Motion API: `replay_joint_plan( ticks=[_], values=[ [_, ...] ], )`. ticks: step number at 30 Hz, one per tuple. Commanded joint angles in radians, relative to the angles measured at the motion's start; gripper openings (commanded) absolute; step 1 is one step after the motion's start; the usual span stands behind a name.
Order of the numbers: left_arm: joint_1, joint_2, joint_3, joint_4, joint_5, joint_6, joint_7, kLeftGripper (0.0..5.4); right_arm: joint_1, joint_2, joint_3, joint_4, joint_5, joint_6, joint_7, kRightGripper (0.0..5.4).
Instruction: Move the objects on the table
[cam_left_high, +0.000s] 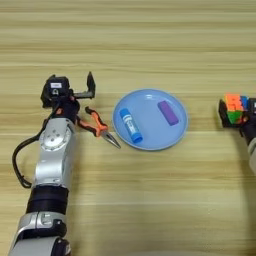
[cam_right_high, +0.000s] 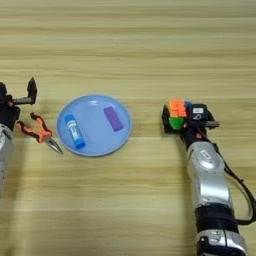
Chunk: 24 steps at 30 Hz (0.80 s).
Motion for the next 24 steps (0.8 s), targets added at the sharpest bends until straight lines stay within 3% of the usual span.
replay_joint_plan(
  ticks=[1,9,24],
  values=[
    [0.003,-0.004,-0.001,-0.005,0.003,0.007,0.003,5.40,-0.030,0.002,0.003,0.050,0.021,-0.003,0.018,5.37],
    [0.001,-0.003,-0.001,-0.002,0.002,0.007,0.002,5.40,-0.058,0.000,0.001,0.137,0.035,-0.016,0.032,5.37],
    [0.001,-0.003,0.000,0.000,0.002,0.005,0.002,5.40,-0.071,-0.002,0.004,0.170,0.035,-0.047,0.035,3.52]
  ],
)
